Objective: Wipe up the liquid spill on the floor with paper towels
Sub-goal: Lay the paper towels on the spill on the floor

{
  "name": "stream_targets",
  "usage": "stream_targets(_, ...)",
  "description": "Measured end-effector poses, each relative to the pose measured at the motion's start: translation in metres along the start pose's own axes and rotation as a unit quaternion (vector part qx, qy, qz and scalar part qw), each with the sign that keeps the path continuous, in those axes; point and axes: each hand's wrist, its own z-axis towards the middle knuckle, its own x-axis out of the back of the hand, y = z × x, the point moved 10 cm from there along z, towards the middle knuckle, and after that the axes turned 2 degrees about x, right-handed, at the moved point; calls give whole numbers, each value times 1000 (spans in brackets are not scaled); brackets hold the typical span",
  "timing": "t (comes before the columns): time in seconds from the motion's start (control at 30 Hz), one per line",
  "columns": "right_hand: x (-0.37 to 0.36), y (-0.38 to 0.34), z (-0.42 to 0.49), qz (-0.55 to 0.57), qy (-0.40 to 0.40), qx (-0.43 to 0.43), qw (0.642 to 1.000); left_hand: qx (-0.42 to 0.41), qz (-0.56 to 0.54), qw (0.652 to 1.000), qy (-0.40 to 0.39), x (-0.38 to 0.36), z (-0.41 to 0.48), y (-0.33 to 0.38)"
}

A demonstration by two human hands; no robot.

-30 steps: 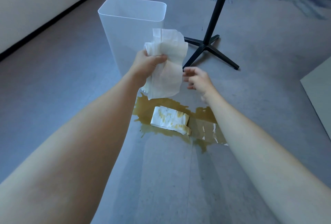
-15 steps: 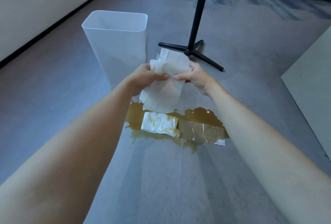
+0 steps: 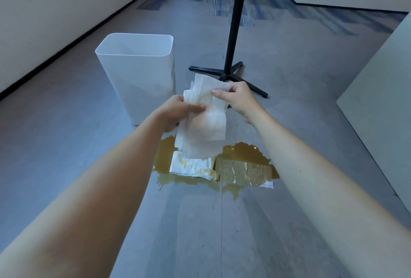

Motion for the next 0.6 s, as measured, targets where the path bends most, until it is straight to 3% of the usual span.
stream_targets(0.13,1,-2,3,12,18,-9,1000,20,-104,993,-48,-15,-3,6)
stream_targets(0.23,2,-4,2,14,31,-17,999,29,-136,990,1,-8,2,5)
stream_targets(0.33,15,-2,0,24,93,-33,995,34,-138,989,34,-5,6,3)
stream_targets(0.6,51,8,-11,281,167,-85,941,33,-105,980,167,27,14,-4)
